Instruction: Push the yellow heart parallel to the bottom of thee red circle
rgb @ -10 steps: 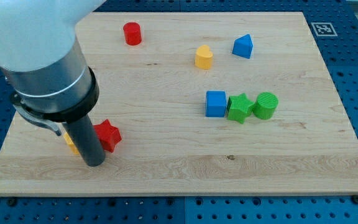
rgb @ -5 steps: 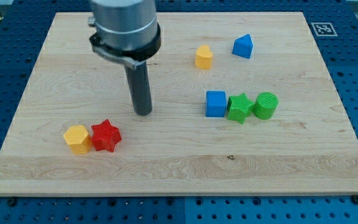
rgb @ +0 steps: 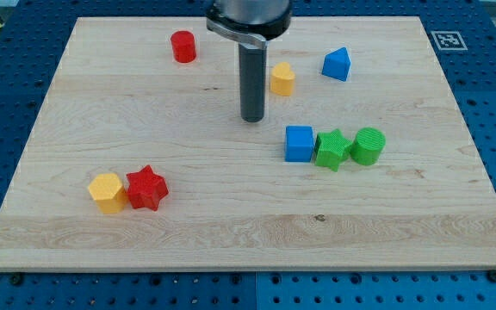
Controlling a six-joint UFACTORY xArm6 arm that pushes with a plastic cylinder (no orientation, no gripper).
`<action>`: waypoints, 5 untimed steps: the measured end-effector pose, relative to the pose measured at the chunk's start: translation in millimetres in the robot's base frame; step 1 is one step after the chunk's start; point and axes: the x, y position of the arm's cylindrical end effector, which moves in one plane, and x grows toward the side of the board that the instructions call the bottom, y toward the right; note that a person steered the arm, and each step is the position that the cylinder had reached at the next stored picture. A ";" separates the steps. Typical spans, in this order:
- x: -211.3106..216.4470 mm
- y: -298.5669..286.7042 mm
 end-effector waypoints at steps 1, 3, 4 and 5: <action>0.0 28.2; 0.0 92.2; -0.5 120.8; -28.7 122.3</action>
